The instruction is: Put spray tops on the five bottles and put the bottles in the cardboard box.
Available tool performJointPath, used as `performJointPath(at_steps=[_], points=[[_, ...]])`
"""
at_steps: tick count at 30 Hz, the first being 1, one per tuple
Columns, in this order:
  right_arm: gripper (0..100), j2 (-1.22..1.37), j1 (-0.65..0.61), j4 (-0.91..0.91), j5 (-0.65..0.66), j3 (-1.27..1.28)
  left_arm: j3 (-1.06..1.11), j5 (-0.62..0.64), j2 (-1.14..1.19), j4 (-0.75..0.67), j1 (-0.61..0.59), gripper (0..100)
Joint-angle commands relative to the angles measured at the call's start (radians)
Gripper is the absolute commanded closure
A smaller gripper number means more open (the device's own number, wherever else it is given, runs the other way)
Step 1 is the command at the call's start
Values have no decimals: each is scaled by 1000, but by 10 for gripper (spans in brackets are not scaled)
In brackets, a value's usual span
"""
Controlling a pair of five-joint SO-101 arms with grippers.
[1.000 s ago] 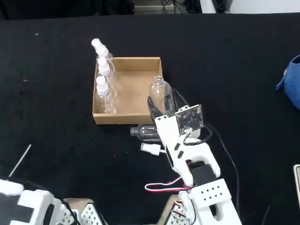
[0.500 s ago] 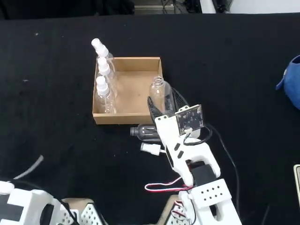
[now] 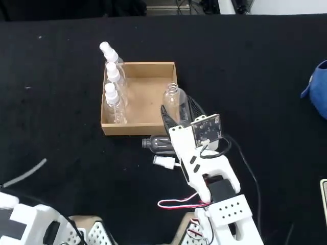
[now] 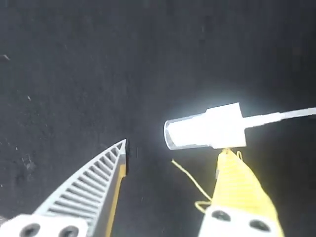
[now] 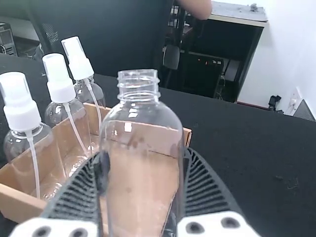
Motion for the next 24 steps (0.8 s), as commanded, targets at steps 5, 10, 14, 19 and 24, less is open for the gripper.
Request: performJointPath(at_steps=[5, 10, 14, 19, 24], points=[[988, -30, 25, 3, -3, -4, -53, 345, -5, -158, 145, 830], [988, -30, 25, 2, -3, -4, -56, 347, -17, -157, 133, 830], [988, -30, 25, -2, -3, -5, -107, 391, -29, 6, 99, 830], [988, -30, 25, -2, -3, -5, -228, 692, -29, 288, 90, 830], [988, -30, 25, 2, -3, -5, -236, 977, -5, 364, 96, 830]])
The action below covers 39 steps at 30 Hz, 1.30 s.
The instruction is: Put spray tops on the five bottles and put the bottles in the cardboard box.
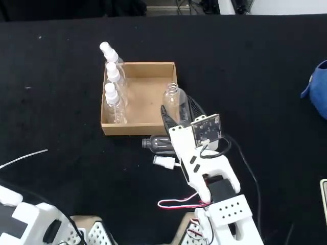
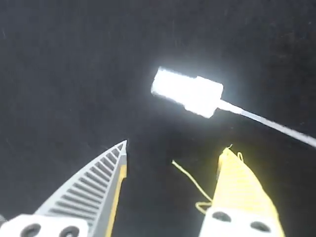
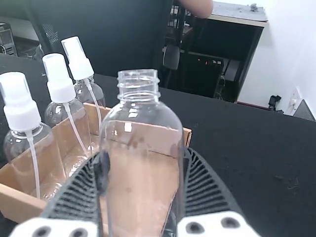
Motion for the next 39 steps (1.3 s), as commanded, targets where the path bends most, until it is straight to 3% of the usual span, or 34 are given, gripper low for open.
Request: performJointPath(at_steps=[1, 10, 13, 28, 39], points=[[988, -30, 25, 2, -3, -5, -61, 272, 9, 46, -10, 830], [988, -30, 25, 2, -3, -5, -185, 775, 195, 55, 10, 830], [988, -30, 25, 2, -3, -5, -226, 861, 235, 57, 15, 828], [988, -30, 23, 0, -3, -5, -357, 867, 262, 57, 38, 826], [988, -30, 23, 2, -3, -5, -383, 867, 479, 37, 42, 830]])
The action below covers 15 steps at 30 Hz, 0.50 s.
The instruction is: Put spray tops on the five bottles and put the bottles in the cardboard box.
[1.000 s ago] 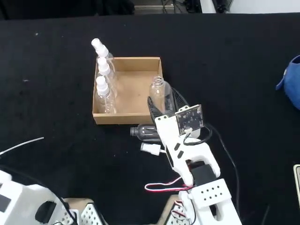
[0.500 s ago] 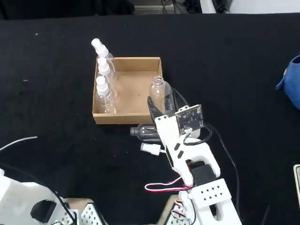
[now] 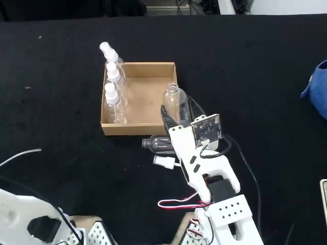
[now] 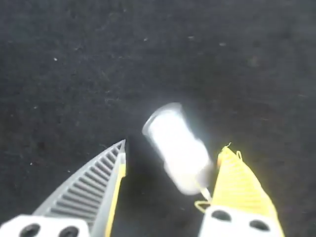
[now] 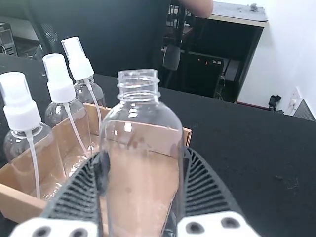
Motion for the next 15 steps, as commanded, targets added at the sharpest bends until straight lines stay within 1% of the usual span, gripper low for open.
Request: performJointPath(at_steps=[1, 3, 4, 6, 7, 8, 11, 15], points=[[988, -30, 23, 2, -3, -5, -97, 8, 44, 35, 13, 830], [988, -30, 23, 0, -3, -5, -140, 8, 48, 120, 18, 844], [988, -30, 23, 0, -3, -5, -163, 8, 49, 163, 19, 874], [988, -30, 23, -2, -3, -5, -216, 2, 48, 239, 31, 974], [988, -30, 23, -2, -3, -5, -239, 2, 48, 275, 41, 971], [988, -30, 23, -2, -3, -5, -257, 0, 48, 308, 54, 948], [988, -30, 23, -2, -3, -5, -294, -21, 57, 374, 99, 973], [988, -30, 23, 2, -3, -5, -306, -83, 55, 373, 137, 970]])
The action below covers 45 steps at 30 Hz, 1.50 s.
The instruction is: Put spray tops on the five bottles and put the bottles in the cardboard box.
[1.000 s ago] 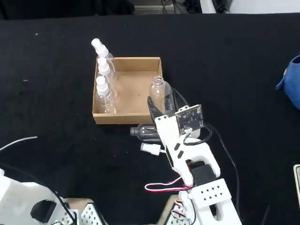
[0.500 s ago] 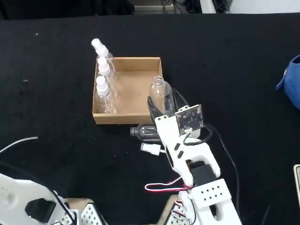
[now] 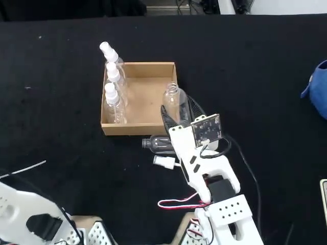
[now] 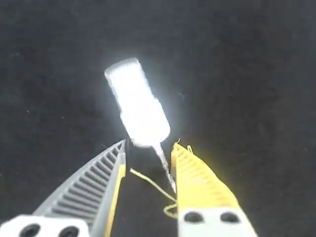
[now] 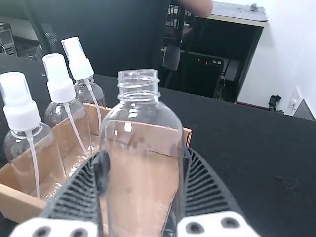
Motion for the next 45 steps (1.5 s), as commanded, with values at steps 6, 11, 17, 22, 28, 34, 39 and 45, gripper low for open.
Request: performJointPath(at_steps=[6, 11, 17, 22, 28, 34, 39, 45], points=[[988, -30, 23, 3, -3, -5, -174, -143, -20, 46, -7, 970], [988, -30, 23, 3, -3, -5, -232, -144, -5, 141, -97, 953], [988, -30, 23, 2, -3, -5, -199, -147, 63, 117, -104, 852], [988, -30, 23, 3, -3, -4, -203, -144, 120, 54, -110, 852], [988, -30, 23, 3, -3, -4, -213, -143, 187, -3, -124, 852], [987, -30, 23, 3, -3, -4, -209, -143, 196, -8, -122, 970], [987, -30, 23, 2, -3, -4, -166, -143, 192, -2, -101, 971], [987, -30, 23, 2, -3, -4, -193, -269, 187, -2, 96, 970]])
